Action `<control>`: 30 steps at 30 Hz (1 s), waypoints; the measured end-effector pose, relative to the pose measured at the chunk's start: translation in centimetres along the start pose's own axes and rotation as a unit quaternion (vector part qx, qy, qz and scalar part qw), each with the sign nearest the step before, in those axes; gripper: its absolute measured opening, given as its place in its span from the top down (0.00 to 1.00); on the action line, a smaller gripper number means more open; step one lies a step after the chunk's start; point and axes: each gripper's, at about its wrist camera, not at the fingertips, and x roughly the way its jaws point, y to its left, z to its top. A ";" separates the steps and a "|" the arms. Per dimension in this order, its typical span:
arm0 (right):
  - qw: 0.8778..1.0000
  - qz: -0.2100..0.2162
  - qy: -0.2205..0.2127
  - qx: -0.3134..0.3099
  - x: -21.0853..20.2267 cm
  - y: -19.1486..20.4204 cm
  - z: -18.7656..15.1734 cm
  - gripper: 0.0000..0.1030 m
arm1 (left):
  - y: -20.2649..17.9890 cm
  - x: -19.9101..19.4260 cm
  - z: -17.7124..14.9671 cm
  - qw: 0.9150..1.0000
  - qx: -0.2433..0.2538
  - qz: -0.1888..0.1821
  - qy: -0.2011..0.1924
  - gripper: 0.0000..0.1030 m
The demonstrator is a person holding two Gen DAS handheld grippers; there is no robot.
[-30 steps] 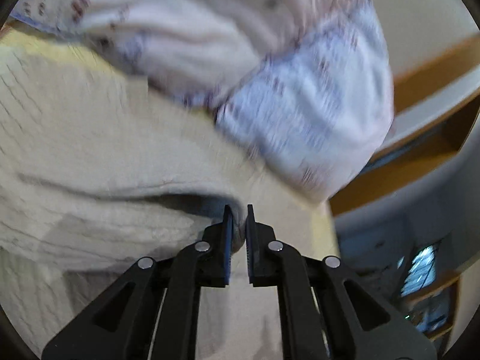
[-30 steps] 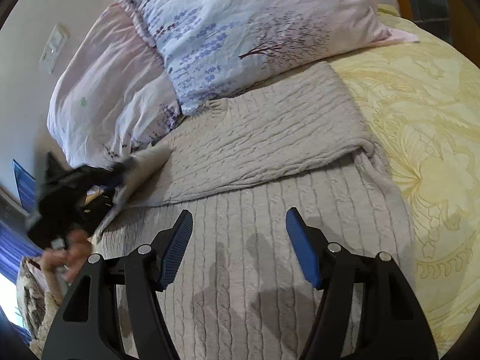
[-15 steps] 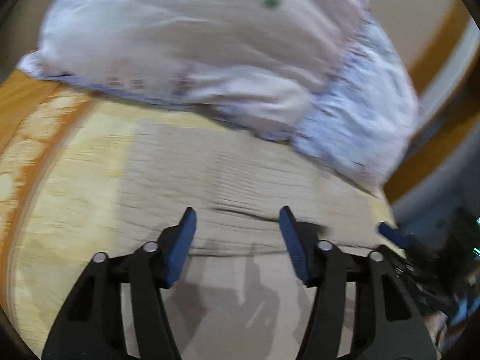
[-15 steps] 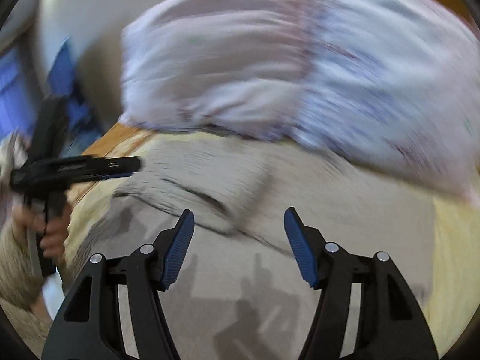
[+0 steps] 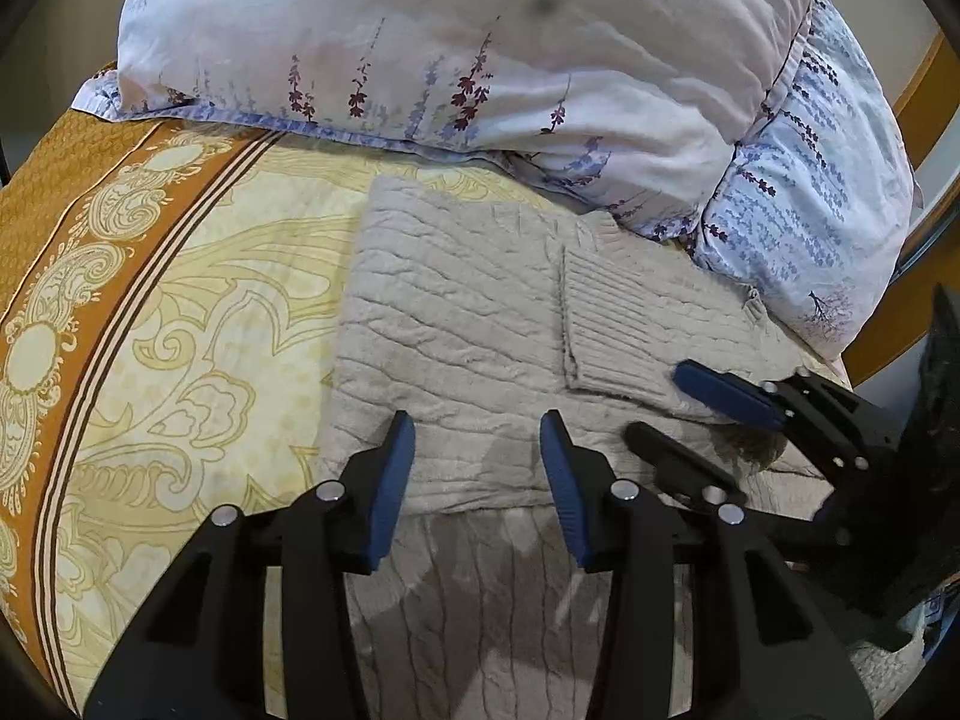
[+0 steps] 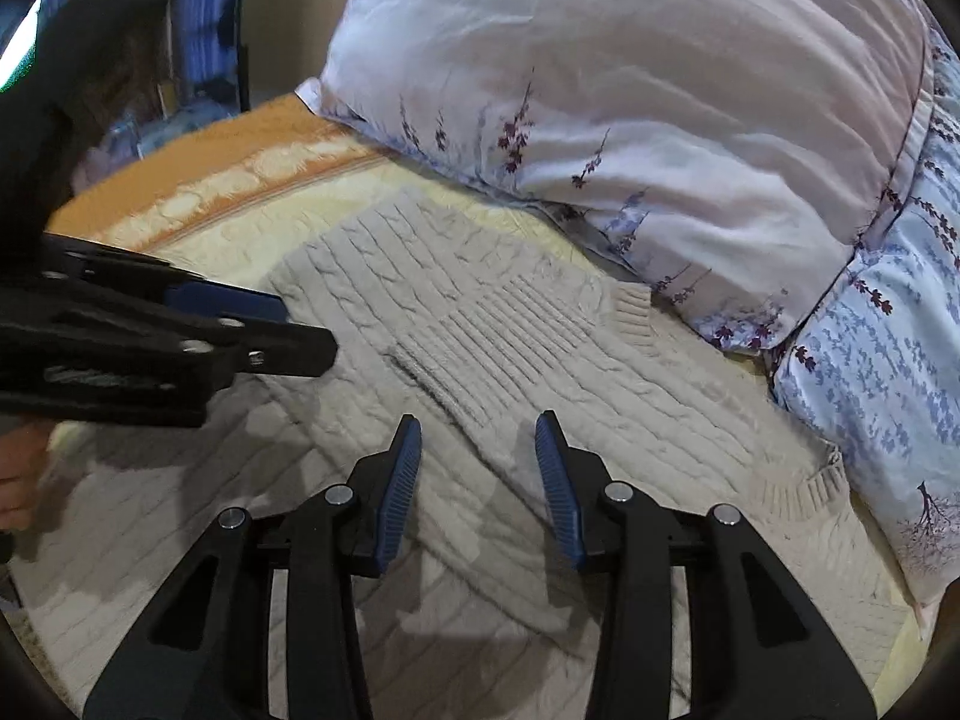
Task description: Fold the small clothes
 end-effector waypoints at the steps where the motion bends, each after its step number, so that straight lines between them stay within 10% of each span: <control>1: 1.000 0.002 -0.002 0.007 0.1 -0.3 -0.1 0.75 | 0.0 -0.1 0.0 1.000 -0.001 -0.001 0.000 0.57; 5: 0.995 0.046 -0.030 0.077 -1.0 -2.5 -0.3 0.95 | 0.0 -0.1 0.0 1.000 -0.005 -0.004 0.000 0.56; 10: 0.975 0.047 -0.094 0.195 -5.2 -7.4 -1.9 0.95 | 0.0 -0.1 0.0 1.000 -0.011 -0.007 0.000 0.54; 15: 0.919 -0.007 -0.161 0.359 -11.5 -13.6 -8.6 0.95 | -0.2 0.0 0.0 1.000 -0.008 -0.009 -0.003 0.49; 18: 0.876 -0.031 -0.140 0.461 -13.1 -16.2 -15.1 0.95 | -0.5 0.1 0.0 1.000 -0.004 -0.012 -0.004 0.43; 22: 0.850 -0.002 -0.086 0.519 -12.7 -17.8 -19.1 0.94 | -0.8 0.2 0.0 1.000 0.002 -0.015 -0.002 0.37; 25: 0.820 0.019 -0.104 0.563 -13.8 -19.8 -20.5 0.72 | -0.7 0.0 0.0 1.000 -0.004 -0.023 0.000 0.35; 30: 0.820 0.025 -0.065 0.569 -11.7 -21.3 -20.0 0.67 | -0.5 0.0 0.0 0.999 -0.011 -0.030 0.002 0.35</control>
